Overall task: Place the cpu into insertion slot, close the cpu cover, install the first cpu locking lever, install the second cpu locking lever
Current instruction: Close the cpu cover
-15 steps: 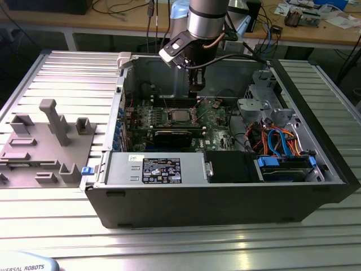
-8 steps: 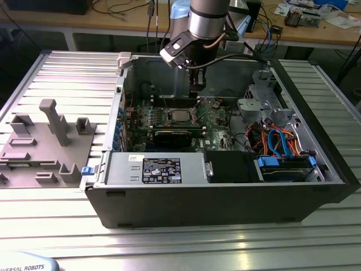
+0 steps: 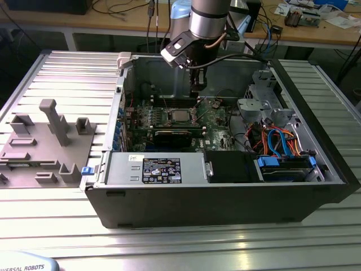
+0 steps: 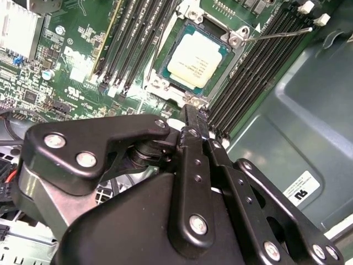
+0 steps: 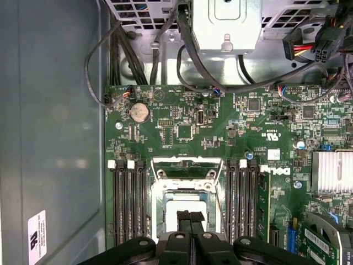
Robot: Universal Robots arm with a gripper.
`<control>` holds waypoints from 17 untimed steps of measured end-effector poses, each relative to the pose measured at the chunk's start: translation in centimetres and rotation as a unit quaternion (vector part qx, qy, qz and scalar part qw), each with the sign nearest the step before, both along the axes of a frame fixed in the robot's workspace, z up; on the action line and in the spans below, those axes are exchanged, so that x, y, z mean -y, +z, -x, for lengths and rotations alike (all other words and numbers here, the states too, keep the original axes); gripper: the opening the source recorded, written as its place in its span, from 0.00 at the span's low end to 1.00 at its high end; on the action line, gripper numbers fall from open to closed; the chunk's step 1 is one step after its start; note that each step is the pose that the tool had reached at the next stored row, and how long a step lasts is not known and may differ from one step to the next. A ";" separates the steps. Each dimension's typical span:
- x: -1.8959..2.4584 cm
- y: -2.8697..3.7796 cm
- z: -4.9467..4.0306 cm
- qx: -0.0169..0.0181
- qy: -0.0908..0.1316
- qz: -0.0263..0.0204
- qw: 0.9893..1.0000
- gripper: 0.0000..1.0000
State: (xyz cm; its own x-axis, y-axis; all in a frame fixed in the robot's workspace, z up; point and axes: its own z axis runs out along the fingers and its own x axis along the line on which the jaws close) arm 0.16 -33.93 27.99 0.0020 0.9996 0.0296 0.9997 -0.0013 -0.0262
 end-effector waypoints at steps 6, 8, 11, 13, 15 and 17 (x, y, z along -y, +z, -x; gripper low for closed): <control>-0.06 0.00 -0.13 0.000 0.000 0.000 1.000 0.11; -0.07 0.00 -0.15 0.000 0.000 0.000 1.000 0.11; -0.07 0.00 -0.18 0.000 0.000 0.000 1.000 0.11; -0.07 0.00 -0.21 0.000 0.000 0.000 1.000 0.11; -0.07 0.00 -0.25 0.000 0.000 0.000 1.000 0.11; -0.07 0.00 -0.29 0.000 0.000 0.000 1.000 0.11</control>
